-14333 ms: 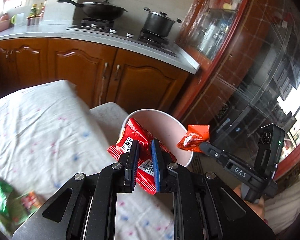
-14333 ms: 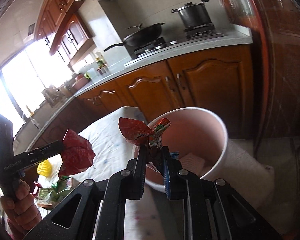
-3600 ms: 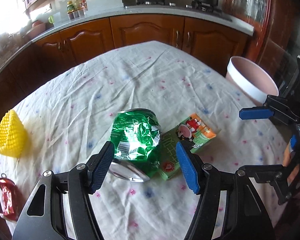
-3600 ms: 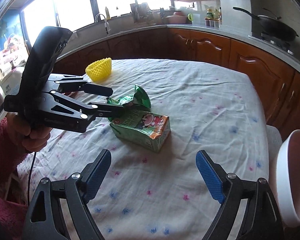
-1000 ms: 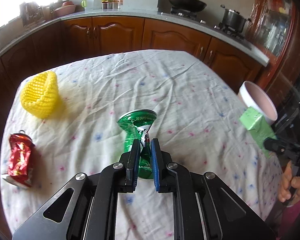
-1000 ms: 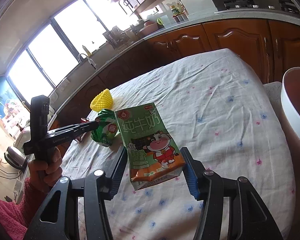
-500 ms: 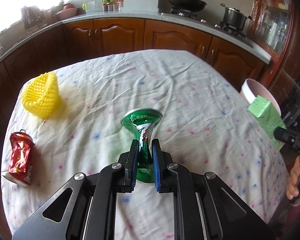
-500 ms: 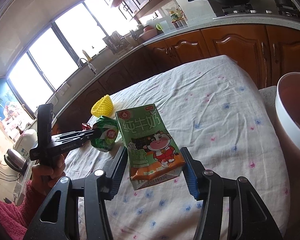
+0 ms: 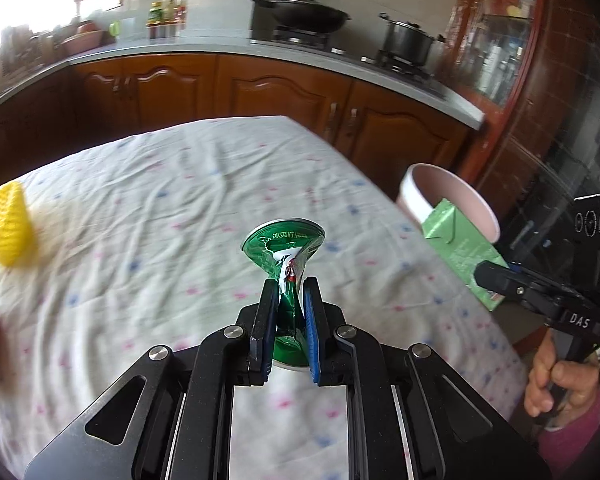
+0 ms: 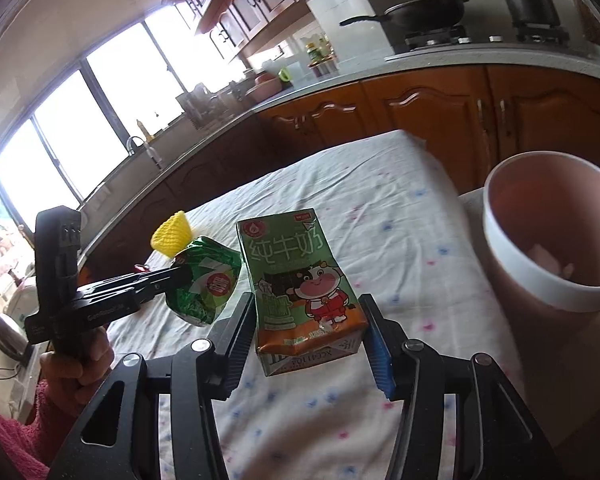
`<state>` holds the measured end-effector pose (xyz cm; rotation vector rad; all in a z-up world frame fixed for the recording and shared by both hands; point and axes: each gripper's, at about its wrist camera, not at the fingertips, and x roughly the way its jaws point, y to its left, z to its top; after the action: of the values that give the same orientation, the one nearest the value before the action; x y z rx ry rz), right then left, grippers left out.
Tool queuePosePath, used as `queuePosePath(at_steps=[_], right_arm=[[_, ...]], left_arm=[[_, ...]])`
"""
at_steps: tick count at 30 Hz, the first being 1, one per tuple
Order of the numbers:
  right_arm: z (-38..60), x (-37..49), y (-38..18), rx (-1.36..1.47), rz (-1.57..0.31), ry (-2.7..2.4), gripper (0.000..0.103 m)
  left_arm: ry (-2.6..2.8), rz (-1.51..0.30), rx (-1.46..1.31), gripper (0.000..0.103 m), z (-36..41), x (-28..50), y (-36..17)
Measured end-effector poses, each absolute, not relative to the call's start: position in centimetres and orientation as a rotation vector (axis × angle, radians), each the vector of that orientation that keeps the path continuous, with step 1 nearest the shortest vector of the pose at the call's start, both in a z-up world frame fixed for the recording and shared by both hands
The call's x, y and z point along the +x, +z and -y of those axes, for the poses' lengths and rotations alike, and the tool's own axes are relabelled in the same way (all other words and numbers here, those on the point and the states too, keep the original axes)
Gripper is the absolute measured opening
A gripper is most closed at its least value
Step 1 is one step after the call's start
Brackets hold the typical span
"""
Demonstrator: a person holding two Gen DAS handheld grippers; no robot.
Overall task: Collect trash
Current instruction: 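Carry the milk carton and green can in both tools over the pink bin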
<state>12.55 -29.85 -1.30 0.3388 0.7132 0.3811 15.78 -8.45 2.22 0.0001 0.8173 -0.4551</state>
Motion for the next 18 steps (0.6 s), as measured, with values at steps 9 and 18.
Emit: queuePosePath(at_steps=[9,18], right_arm=[[33.7,11.0,-1.0,0.367,-0.681,0.277,0.052],[37.8,10.4,-0.6,0.396,-0.652,0.179,0.051]], left_arm=[[-0.547,-0.818,-0.003,0.011,13.4,15.8,2.9],[-0.620,-0.818,0.027,0.011,18.0,16.4,3.6]])
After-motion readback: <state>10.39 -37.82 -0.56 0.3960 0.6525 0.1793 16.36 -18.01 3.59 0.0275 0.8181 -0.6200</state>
